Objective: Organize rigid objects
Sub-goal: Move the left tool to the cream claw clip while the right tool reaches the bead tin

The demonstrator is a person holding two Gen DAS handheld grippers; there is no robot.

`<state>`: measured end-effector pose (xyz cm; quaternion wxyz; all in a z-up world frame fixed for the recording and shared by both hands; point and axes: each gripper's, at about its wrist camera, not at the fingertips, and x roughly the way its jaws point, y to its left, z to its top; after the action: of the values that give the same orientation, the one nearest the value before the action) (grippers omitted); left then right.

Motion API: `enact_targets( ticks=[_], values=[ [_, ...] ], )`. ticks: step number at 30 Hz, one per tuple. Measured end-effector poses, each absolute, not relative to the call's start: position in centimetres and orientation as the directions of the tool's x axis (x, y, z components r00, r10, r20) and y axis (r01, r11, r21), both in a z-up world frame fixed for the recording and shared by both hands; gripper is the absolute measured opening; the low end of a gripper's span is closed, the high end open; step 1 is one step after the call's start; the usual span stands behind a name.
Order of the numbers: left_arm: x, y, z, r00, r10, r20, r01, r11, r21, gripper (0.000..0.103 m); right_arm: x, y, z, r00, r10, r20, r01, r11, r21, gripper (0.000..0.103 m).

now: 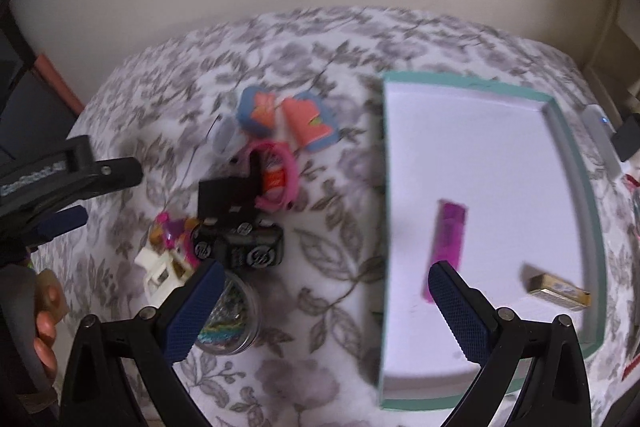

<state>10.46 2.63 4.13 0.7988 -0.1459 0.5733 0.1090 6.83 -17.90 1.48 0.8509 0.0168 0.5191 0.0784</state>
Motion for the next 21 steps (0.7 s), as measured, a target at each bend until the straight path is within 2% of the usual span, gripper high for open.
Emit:
enact_targets(
  ticks=[3,7,21],
  values=[
    [10.0,3.6,2.3,0.242,0.022,-0.970,-0.360,0.930,-0.069,0.098,6.8,-16.7,0.2,0.406,0.177,-0.897,-0.149,0.981,0.126,0.103],
    [9.2,4.8,0.7,0.191,-0.003,-0.982,-0.376,0.924,-0.076,0.098,6.9,-15.3,-1.4,0.350,0.205,-0.914,-0.169,0.974,0.154,0.103],
    [8.7,4.4,0.0,0.155,-0.047,-0.987,-0.348,0.932,-0.099,0.098,6.1,-11.6,-3.0,0.290,0.235,-0.928,-0.273,0.949,0.155,0.103]
  ],
)
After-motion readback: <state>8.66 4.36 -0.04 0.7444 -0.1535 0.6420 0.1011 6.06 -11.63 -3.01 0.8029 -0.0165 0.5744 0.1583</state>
